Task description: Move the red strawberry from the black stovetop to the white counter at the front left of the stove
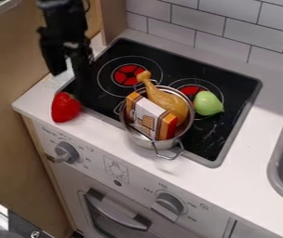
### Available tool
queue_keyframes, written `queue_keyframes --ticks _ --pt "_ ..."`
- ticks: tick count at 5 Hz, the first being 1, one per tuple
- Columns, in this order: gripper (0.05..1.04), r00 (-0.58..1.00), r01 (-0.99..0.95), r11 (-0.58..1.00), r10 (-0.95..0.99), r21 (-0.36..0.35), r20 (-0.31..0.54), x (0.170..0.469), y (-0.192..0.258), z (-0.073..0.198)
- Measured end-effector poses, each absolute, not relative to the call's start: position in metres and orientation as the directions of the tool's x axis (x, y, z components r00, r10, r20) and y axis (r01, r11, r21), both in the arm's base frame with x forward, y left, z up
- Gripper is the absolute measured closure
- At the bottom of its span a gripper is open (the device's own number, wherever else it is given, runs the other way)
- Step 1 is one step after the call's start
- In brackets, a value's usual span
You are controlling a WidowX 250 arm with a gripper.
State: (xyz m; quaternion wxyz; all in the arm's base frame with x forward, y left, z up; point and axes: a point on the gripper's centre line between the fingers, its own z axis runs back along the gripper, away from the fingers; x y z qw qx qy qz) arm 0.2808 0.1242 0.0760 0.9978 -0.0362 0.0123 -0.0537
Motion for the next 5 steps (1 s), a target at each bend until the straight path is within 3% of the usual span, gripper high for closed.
queue_keyframes --ticks 1,2,4,5 --pt "0.085 0.996 0.090 0.994 -0.090 -0.064 0.000 0.290 0.115 0.098" --pt "0.085 0.994 0.047 0.990 -0.034 -0.132 0.100 0.298 0.096 0.121" --pt "0.084 0.978 -0.046 0.985 0.077 -0.164 0.193 0.319 0.046 0.127" --pt "0.085 0.973 -0.096 0.987 0.120 -0.126 0.199 0.330 0.018 0.134"
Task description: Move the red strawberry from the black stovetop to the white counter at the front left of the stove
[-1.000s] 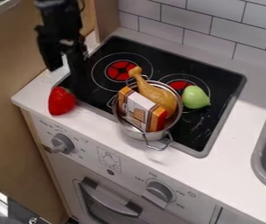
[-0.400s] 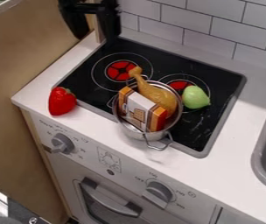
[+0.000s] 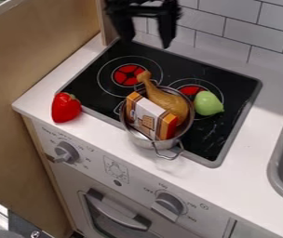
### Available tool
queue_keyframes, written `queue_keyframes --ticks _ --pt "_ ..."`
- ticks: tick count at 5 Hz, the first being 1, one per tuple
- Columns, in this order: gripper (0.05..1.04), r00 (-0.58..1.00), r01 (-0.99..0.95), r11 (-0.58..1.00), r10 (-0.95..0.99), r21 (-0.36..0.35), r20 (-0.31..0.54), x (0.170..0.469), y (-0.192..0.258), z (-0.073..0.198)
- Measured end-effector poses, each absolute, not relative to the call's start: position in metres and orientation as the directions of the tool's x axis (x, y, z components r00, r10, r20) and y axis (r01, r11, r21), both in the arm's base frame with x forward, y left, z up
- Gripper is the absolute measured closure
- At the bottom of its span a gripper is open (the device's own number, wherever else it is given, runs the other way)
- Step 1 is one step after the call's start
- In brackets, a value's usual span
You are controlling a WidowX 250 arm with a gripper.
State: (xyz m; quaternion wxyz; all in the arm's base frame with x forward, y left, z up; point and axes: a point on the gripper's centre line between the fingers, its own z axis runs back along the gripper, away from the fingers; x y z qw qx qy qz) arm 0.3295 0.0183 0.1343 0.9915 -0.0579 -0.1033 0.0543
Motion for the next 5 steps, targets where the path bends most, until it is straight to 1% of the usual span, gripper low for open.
queue_keyframes --ticks 1,2,3,5 --pt "0.085 0.968 -0.151 0.984 0.167 -0.095 0.186 0.345 -0.007 0.139" --pt "0.085 0.971 -0.161 0.985 0.170 -0.066 0.168 0.352 -0.024 0.148" --pt "0.085 0.980 -0.166 0.984 0.172 -0.067 0.096 0.353 -0.031 0.154" --pt "0.085 0.981 -0.166 0.984 0.172 -0.067 0.091 0.353 -0.031 0.154"
